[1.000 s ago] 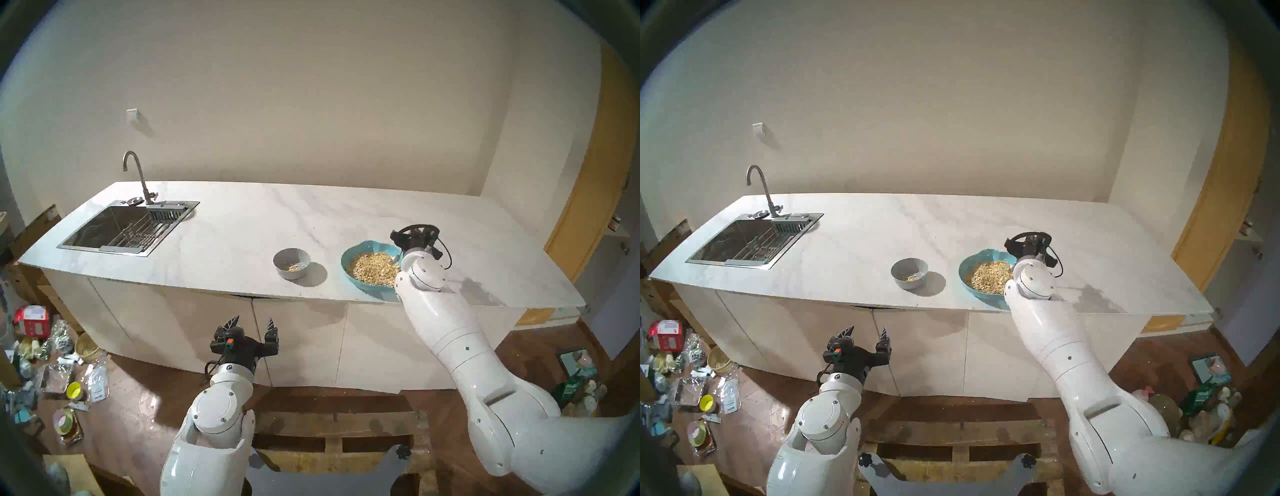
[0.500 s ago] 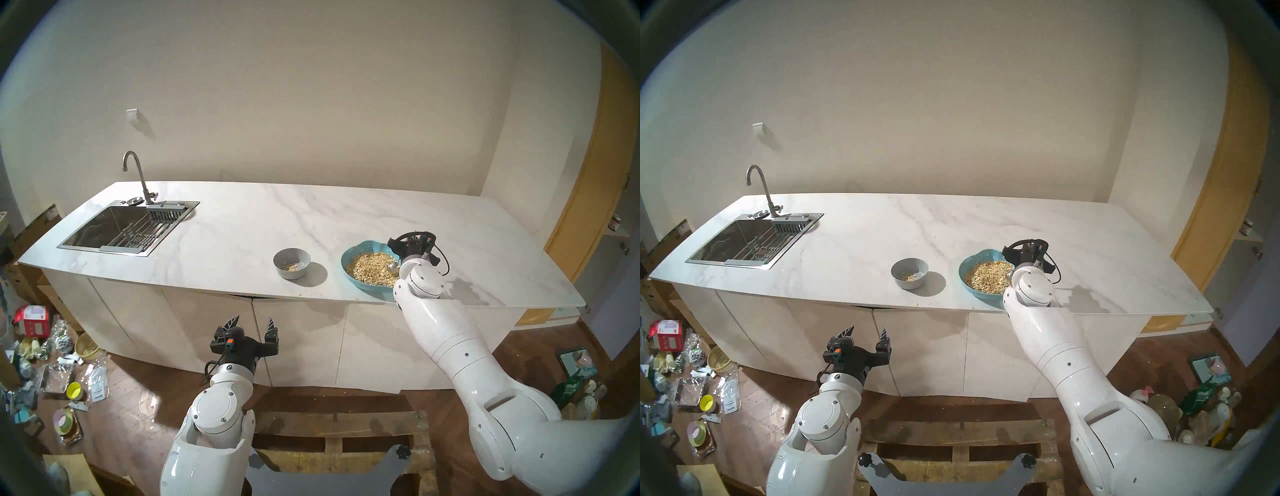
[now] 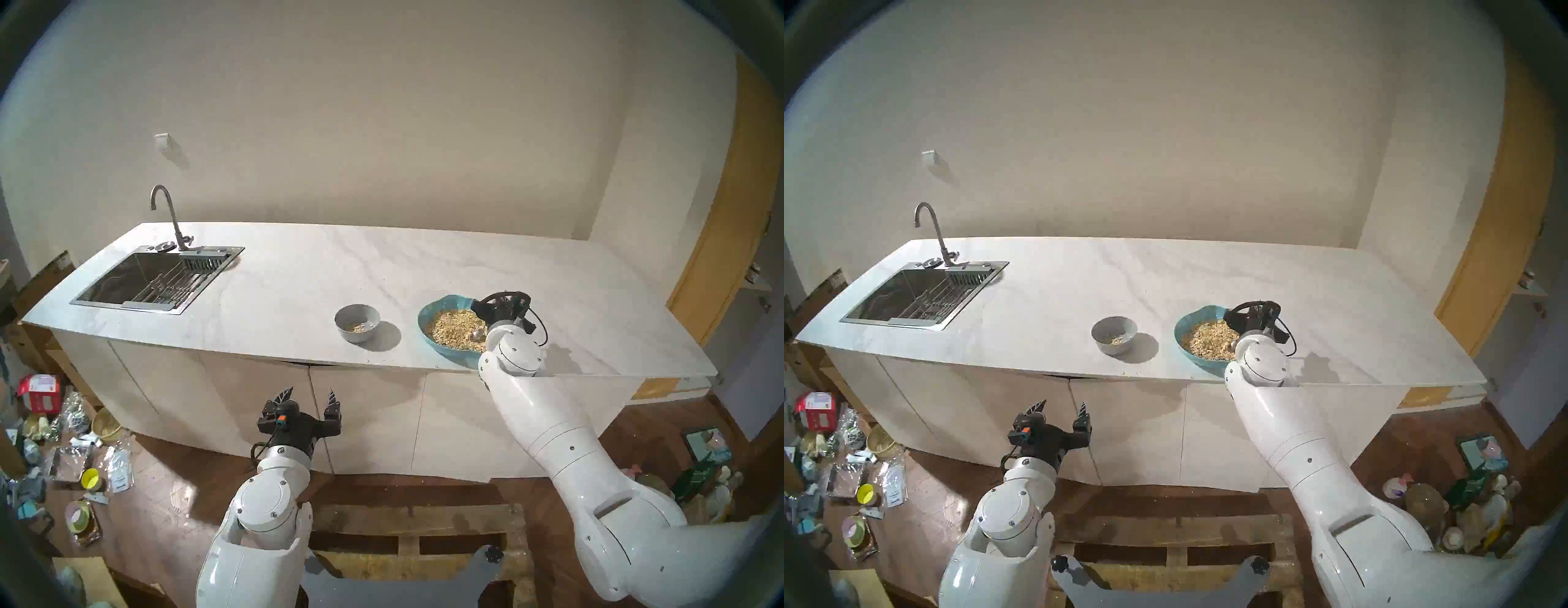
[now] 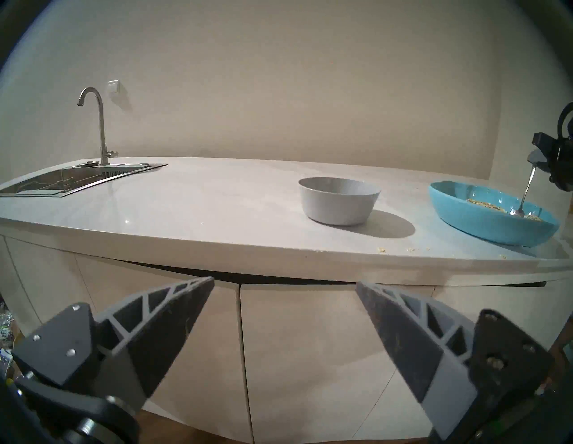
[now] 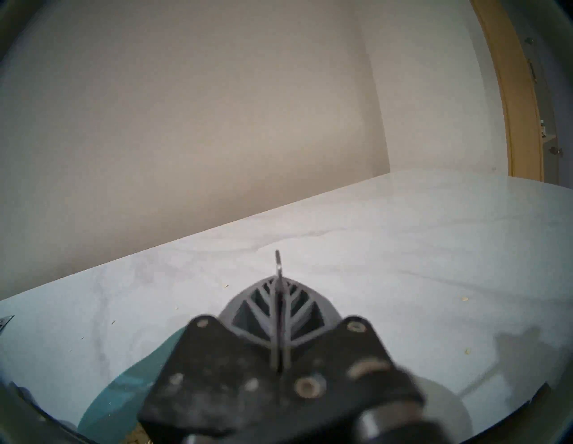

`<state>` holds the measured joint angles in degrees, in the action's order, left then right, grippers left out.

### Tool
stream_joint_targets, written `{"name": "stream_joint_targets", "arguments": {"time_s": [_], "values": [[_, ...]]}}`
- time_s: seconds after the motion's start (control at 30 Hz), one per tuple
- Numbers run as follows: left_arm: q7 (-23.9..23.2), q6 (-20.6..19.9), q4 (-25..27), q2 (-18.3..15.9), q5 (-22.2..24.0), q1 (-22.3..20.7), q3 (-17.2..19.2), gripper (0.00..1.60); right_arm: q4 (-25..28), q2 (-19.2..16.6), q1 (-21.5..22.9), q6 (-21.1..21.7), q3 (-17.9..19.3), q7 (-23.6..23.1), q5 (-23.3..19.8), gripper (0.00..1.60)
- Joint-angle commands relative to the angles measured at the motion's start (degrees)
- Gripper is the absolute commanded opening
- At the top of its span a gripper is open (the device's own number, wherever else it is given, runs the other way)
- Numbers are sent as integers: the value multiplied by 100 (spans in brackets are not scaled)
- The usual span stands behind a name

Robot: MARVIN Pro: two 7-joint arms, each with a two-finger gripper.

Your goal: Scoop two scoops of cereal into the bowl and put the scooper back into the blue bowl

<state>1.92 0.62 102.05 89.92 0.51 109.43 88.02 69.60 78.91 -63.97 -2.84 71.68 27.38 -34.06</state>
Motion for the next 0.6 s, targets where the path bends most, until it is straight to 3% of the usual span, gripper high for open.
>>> {"name": "stream_joint_targets", "arguments": {"time_s": [0.0,0.57], "values": [[-25,33,150,-3,9,-27,-15,160,340,114,6,120,25,122,-92,0],[-24,33,149,-3,9,-27,-15,160,346,739,77,237,70,677,-408,0]]}}
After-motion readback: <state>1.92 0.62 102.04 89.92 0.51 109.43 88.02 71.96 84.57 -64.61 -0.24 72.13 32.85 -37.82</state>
